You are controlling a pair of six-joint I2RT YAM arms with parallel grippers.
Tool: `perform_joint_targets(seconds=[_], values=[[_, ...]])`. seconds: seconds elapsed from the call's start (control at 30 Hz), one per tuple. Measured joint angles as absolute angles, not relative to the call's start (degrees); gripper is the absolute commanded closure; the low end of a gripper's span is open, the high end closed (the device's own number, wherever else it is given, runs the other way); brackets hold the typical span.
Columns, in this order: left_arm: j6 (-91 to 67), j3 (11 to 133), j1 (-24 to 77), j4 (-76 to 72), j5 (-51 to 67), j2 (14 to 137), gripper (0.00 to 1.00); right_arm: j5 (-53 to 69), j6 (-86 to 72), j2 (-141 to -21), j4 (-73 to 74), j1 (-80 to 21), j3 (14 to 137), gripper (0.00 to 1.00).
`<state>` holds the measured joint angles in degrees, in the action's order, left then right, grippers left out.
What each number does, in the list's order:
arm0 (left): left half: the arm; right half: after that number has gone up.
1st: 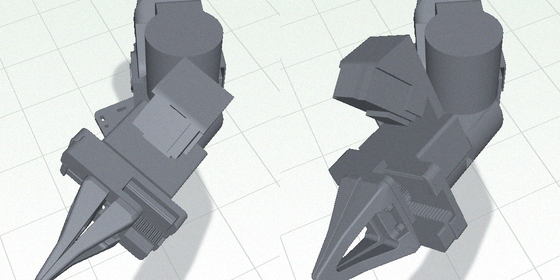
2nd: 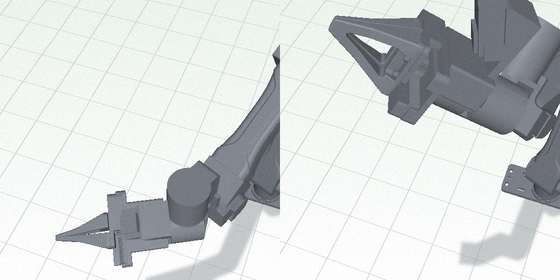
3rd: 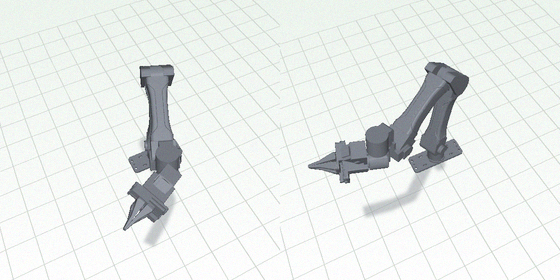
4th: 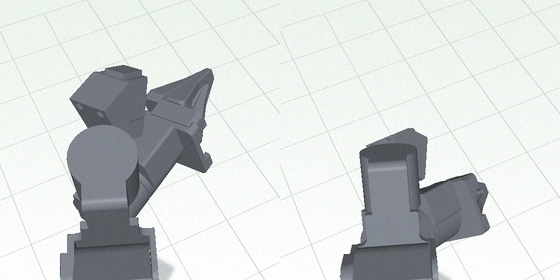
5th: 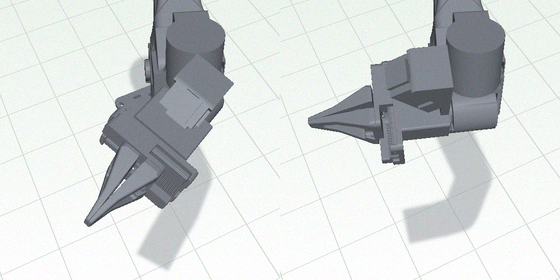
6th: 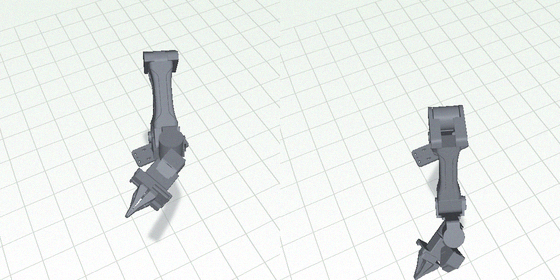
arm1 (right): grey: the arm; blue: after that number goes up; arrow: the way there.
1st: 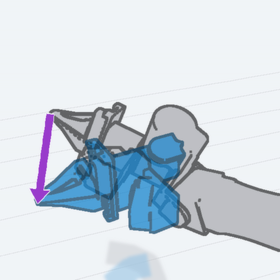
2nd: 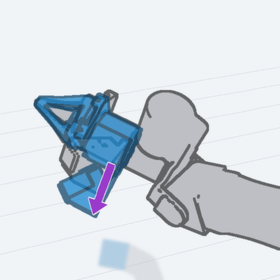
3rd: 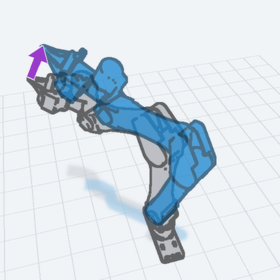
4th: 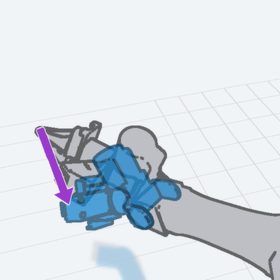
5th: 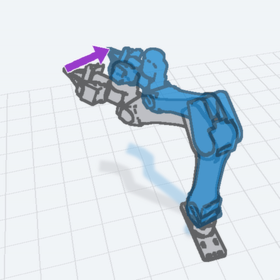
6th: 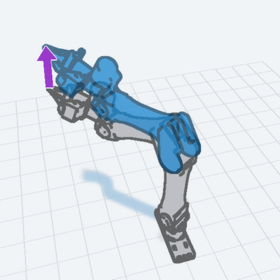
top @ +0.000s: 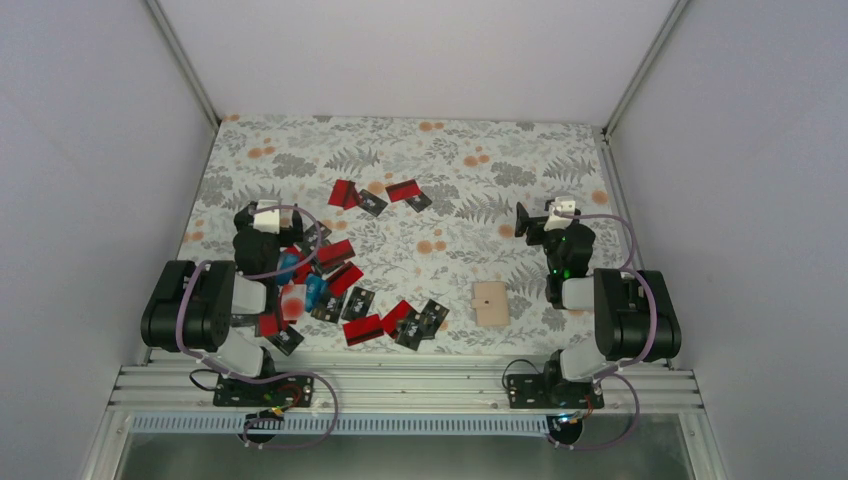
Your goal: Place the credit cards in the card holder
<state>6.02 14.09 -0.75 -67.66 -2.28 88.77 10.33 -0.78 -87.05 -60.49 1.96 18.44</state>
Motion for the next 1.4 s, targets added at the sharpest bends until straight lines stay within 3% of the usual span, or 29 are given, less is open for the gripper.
perform_joint_targets(seconds=[0.6, 0.97, 1.17, 1.4], values=[[6.3, 14.3, -0.3, -66.2, -2.8, 88.2, 0.00, 9.8, -0.8, -86.3, -55.3, 1.9, 20.6, 0.00], [-2.0, 35.4, 4.2, -29.4, -12.0, 76.1, 0.00, 3.6, -7.0, -69.1, -30.9, 1.9, 31.6, 0.00], [-8.8, 44.7, 4.7, -9.9, -9.9, 71.5, 0.00, 1.7, -14.7, -62.9, -13.0, 2.0, 39.2, 0.00], [-17.7, 56.1, 3.7, 8.0, -2.5, 75.5, 0.00, 7.1, -24.4, -62.2, 7.0, 2.5, 45.3, 0.00]])
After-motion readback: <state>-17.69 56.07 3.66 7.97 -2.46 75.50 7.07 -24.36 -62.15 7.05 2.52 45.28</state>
